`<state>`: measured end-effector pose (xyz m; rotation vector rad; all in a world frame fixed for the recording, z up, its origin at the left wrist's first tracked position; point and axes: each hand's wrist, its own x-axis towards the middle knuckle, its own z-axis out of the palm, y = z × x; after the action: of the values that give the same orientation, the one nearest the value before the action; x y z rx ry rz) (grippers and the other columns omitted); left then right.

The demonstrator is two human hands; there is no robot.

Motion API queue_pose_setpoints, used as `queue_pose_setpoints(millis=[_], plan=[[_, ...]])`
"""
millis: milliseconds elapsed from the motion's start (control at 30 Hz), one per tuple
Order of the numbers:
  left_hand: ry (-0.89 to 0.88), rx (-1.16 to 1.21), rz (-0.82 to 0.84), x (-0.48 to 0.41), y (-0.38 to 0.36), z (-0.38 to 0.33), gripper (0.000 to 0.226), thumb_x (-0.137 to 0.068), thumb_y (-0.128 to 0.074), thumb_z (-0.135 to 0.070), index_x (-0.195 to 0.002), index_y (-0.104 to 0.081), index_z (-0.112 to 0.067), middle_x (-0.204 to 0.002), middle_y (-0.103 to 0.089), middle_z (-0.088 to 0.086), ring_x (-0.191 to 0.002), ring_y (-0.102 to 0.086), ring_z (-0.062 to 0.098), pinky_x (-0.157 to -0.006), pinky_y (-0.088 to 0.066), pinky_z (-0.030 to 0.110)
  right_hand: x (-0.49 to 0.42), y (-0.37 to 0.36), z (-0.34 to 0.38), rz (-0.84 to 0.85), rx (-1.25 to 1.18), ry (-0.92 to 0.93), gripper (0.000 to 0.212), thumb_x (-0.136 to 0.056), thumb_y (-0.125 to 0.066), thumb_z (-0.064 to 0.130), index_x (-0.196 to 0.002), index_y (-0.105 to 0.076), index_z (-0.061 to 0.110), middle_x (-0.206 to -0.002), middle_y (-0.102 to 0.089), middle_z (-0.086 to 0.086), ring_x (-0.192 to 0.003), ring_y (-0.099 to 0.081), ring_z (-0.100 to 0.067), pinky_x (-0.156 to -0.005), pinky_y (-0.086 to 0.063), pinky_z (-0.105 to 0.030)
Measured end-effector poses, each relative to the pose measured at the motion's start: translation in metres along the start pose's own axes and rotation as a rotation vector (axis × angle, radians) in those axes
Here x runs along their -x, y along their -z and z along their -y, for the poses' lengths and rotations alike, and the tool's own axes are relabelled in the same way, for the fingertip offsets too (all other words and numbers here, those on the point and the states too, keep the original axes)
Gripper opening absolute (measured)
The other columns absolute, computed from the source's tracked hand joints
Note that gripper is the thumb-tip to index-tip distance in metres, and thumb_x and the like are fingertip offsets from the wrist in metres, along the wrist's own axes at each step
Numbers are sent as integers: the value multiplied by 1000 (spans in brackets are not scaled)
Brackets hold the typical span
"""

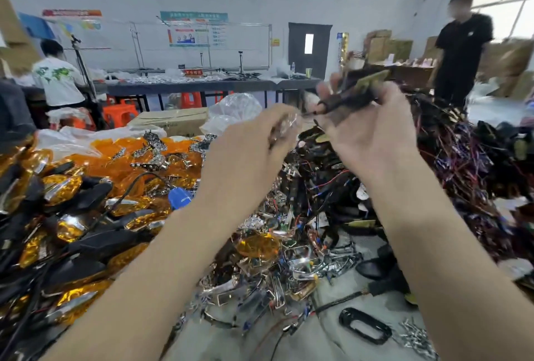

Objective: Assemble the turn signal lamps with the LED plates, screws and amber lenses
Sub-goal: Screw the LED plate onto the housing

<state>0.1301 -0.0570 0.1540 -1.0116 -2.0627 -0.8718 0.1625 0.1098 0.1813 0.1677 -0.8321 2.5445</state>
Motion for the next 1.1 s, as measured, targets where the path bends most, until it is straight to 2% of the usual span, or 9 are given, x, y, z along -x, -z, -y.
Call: queue_pose_setpoints(millis=[100,200,400,533,633,733,867,933,1100], plan=[[-37,-319,48,46,7,32,24,-94,-63,-34,-117,-66,-37,-81,-70,-13,-62,-66,14,-49,-44,25,14,40,-49,-39,-48,-188,24,-92,-47,15,-107,-62,2,-103,-70,-14,-101,-70,-30,-85,-62,-43],[48,-472,207,98,-1,60,52,-64,-90,-9,-109,-73,-29,-84,-70,-7,-58,-66,19,-42,-46,28,33,78,-100,-87,-131,-337,29,-92,-46,23,-110,-59,4,-105,-68,-17,-105,-67,-37,-93,-56,-57],[161,-534,323,162,-22,96,79,-34,-94,3,-108,-75,-17,-87,-70,-2,-60,-64,17,-38,-29,19,49,115,-161,-201,-54,-479,29,-108,-45,23,-125,-59,4,-125,-68,-23,-111,-71,-38,-90,-59,-57],[142,-427,263,169,-29,103,73,-44,-98,-12,-111,-72,-24,-82,-68,-9,-58,-60,10,-44,-27,15,49,122,-163,-184,-50,-424,29,-100,-56,22,-128,-61,19,-122,-71,-24,-110,-71,-44,-77,-62,-53],[49,-349,205,169,-30,104,45,-70,-89,-27,-106,-62,-31,-79,-66,-14,-60,-58,7,-52,-31,14,48,123,-160,-132,-7,-439,46,-84,-65,29,-129,-59,23,-117,-75,-17,-110,-72,-37,-80,-63,-51],[29,-302,152,163,-29,101,27,-82,-76,-31,-100,-56,-32,-78,-68,-14,-61,-57,6,-56,-34,12,48,126,-157,-57,-20,-420,50,-82,-63,15,-131,-56,20,-121,-73,-18,-115,-70,-36,-85,-61,-50],[130,-203,240,153,-25,99,47,-58,-92,-17,-94,-63,-27,-76,-61,-17,-57,-50,0,-44,-41,15,50,128,-155,46,57,-372,42,-85,-69,10,-125,-56,10,-133,-67,-19,-123,-65,-39,-89,-60,-48],[207,-141,294,149,-22,98,37,-69,-83,-19,-97,-62,-29,-75,-54,-26,-49,-45,-8,-46,-32,4,51,129,-153,65,76,-360,42,-88,-69,9,-128,-55,9,-133,-67,-17,-122,-65,-38,-89,-60,-46],[395,-72,341,158,-23,100,17,-90,-60,-38,-96,-50,-51,-77,-61,-30,-73,-58,-6,-48,-35,17,54,131,-150,75,115,-360,50,-93,-67,9,-140,-50,8,-135,-66,-16,-124,-65,-38,-91,-59,-46]])
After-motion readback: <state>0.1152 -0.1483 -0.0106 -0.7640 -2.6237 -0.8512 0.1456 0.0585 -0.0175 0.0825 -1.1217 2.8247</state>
